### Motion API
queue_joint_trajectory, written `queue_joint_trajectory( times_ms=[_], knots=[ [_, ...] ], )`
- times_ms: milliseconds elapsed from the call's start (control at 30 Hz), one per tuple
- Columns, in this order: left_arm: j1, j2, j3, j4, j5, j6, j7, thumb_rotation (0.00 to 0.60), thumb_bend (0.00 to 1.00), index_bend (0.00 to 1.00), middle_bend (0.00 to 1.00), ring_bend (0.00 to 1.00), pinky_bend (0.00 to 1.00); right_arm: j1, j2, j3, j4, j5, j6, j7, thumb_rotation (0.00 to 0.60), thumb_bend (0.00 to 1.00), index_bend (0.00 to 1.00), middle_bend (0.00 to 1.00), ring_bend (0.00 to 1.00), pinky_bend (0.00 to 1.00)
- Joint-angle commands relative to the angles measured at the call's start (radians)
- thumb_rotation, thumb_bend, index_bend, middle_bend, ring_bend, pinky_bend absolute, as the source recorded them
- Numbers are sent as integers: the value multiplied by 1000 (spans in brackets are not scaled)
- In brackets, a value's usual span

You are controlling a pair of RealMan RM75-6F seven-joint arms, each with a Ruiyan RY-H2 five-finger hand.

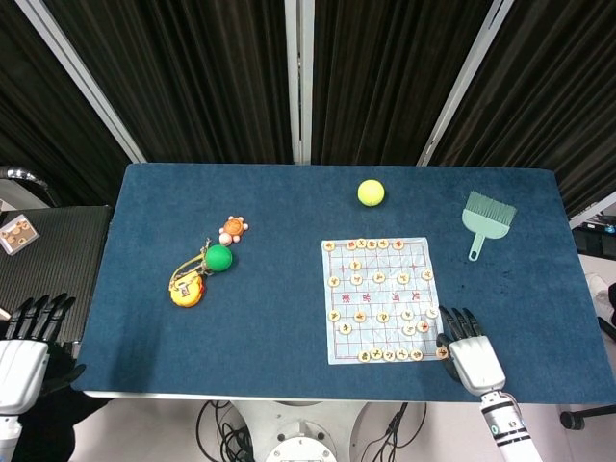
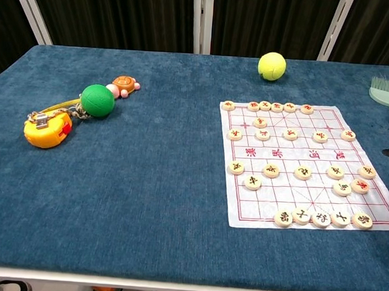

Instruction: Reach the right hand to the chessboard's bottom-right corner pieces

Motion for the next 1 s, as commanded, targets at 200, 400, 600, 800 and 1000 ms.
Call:
queue_joint_trajectory(
  times_ms=[200,400,600,800,1000],
  knots=[
    [0,-1,-1,3,1,1,-4,600,111,67,47,0,0,3,3,24,-4,15,16,6,600,269,532,0,0,0],
    [-1,-2,-1,7,-2,-3,-7,600,111,67,46,0,0,17,-20,38,23,35,-4,-5,600,268,532,0,0,0],
    [-3,4,-5,6,-3,-4,-7,600,111,67,47,0,0,28,-26,41,31,46,-22,-15,600,268,526,0,0,0],
    [-2,5,-4,6,-10,-10,-6,600,111,70,47,0,0,36,-28,45,29,57,-32,-33,600,268,492,0,0,0],
    [-3,7,-5,4,-7,-9,-5,600,111,71,47,0,0,40,-27,41,23,53,-30,-30,600,262,426,0,0,0]
  ],
)
